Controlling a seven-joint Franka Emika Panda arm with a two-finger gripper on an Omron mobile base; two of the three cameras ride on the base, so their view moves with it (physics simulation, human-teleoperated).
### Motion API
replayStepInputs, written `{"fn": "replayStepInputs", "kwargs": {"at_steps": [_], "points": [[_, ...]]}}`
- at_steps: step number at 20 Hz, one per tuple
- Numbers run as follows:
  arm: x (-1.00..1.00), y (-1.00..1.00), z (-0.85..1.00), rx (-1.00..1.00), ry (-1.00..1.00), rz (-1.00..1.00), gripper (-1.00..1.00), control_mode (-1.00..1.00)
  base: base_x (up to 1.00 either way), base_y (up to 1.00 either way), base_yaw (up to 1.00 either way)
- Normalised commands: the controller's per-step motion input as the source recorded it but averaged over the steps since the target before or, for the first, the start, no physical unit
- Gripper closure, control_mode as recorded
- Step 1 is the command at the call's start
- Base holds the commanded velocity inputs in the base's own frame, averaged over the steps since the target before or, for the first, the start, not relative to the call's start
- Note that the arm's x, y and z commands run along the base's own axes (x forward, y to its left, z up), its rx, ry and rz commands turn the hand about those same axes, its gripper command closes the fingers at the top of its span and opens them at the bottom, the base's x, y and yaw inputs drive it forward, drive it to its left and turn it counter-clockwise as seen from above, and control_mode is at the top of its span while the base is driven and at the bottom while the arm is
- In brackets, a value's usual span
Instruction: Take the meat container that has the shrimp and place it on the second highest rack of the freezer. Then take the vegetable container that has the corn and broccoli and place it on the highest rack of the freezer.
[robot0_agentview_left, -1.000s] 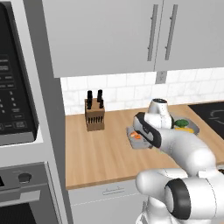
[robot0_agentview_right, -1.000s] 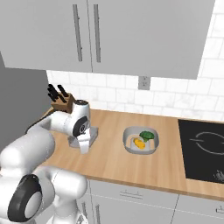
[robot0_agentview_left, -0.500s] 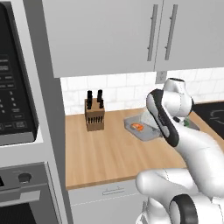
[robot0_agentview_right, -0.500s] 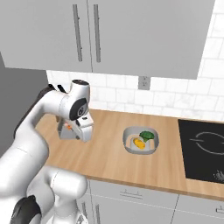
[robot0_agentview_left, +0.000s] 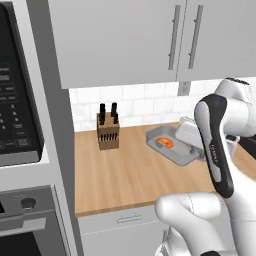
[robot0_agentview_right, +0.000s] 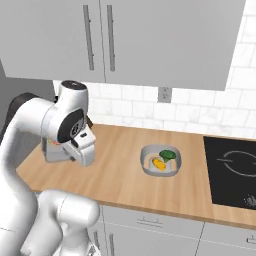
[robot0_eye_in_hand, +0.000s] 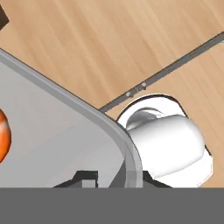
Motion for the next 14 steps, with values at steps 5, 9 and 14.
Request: {"fn": "replayStepInputs", "kwargs": {"at_steps": [5,9,14], "points": [[-0.68,0.21,0.43,0.00,-0.17,0.08,1.00,-1.00,0.00,0.00,0.00],[-0.46,0.04,0.16,0.00,-0.02,0.06,1.00,-1.00,0.00,0.00,0.00],[-0.29,0.00,0.00,0.00,0.00,0.02,1.00,1.00,-0.37,0.01,0.00]]}}
